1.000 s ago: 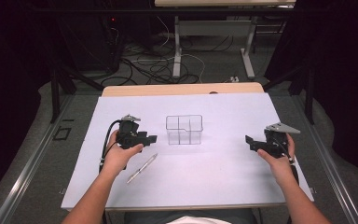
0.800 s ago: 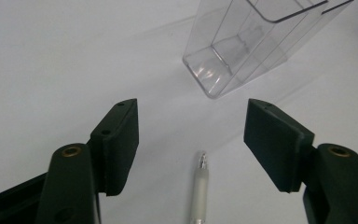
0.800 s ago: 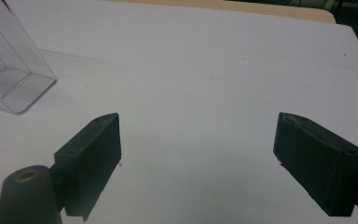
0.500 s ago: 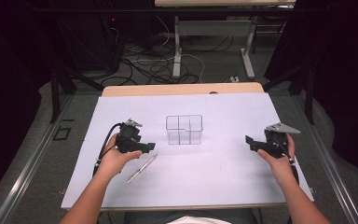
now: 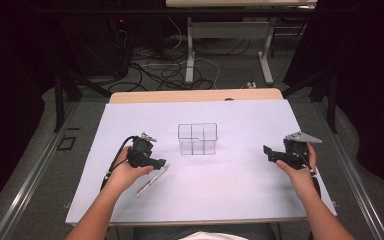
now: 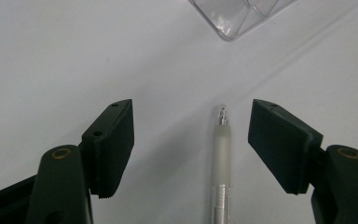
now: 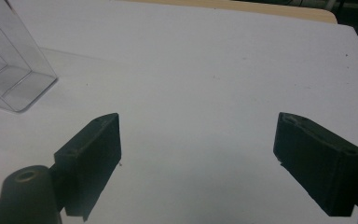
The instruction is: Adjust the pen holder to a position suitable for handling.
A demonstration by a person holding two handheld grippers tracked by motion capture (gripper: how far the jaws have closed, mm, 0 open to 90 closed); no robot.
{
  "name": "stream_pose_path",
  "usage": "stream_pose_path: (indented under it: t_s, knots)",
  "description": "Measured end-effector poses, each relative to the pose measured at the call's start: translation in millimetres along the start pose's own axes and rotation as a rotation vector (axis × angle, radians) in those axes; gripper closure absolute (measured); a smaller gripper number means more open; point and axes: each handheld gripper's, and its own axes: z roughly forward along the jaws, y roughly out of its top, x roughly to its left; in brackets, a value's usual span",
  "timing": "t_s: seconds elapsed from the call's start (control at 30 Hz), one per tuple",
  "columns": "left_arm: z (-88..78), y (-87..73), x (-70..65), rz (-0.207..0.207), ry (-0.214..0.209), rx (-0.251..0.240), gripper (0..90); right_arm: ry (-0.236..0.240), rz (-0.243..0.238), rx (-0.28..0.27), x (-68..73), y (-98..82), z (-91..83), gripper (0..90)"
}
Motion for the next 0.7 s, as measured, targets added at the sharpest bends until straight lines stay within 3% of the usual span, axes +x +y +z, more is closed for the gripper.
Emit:
stream_pose_path:
  t_s: [0.2,0.33,0.6,0.7]
  knots:
    - [3.4,-0.8,1.1,0.008,-0.012,0.017,34.8,-0.002,-0.001,0.001,-0.4,-0.1,0.0,14.5]
    - [3.8,-1.2,2.1,0.002,-0.026,0.032,41.1,-0.002,0.000,0.004,-0.2,-0.3,0.2,14.5]
    - [4.7,-2.2,2.2,-0.048,-0.073,0.092,56.7,0.003,-0.004,0.002,-1.0,-0.6,0.9,14.5]
    - [5.6,-1.7,0.6,-0.038,-0.077,0.114,60.4,0.004,-0.004,0.003,-1.1,-0.7,0.9,14.4]
